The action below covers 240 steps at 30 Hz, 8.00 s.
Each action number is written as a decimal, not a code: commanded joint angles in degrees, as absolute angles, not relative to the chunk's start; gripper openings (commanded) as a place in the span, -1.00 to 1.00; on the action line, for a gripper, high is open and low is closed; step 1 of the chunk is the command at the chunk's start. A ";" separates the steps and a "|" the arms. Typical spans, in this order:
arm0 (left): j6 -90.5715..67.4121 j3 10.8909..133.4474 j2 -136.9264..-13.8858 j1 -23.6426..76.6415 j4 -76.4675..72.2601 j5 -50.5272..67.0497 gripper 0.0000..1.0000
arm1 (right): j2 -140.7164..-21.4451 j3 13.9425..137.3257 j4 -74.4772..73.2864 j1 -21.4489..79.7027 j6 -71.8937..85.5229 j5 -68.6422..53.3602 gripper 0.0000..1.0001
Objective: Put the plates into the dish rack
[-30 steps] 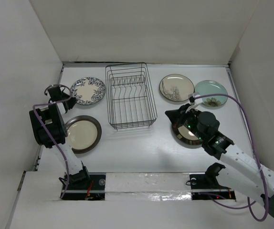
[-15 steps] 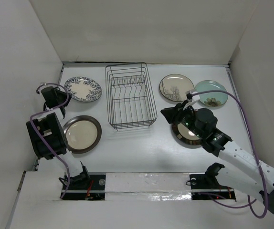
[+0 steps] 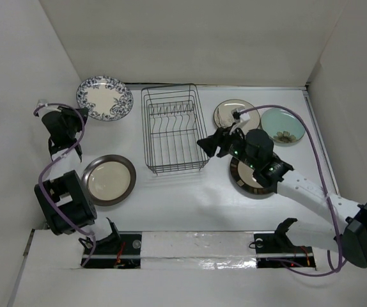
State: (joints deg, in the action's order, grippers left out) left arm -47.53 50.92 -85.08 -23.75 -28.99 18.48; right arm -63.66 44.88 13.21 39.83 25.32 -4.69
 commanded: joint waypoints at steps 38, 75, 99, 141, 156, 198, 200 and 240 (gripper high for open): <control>-59.78 41.57 -68.12 -8.35 -48.27 44.74 -1.00 | -104.33 84.91 25.48 33.31 34.01 -26.81 -0.71; -23.13 47.02 -42.12 11.41 -4.14 22.70 -0.96 | -95.79 96.40 -3.95 38.14 7.21 41.30 -1.00; -20.92 44.39 -38.32 16.17 -2.11 16.26 -0.54 | -116.54 112.85 -13.27 40.34 8.79 43.51 -1.00; -23.64 45.62 -28.39 14.50 -4.48 5.27 -1.00 | -92.01 68.56 15.28 74.51 41.35 30.40 -0.97; -23.64 44.56 -25.58 13.97 -3.78 4.75 -0.77 | -114.51 65.99 29.70 80.33 80.40 38.23 0.19; -23.55 45.35 -26.72 18.81 -1.93 7.56 -0.77 | -134.83 81.66 30.23 75.93 79.36 35.32 -0.96; -23.55 45.35 -26.72 18.81 -2.02 7.47 -0.77 | -132.73 79.11 30.76 76.63 79.80 36.12 -1.00; -23.12 55.82 -18.29 19.34 1.59 4.66 -0.13 | -86.83 84.62 8.03 67.16 13.11 55.37 -1.00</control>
State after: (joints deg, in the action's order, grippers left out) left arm -23.24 58.19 -19.86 18.74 3.01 6.09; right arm -89.52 77.97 7.11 70.61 17.32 53.28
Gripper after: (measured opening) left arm 0.433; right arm 0.133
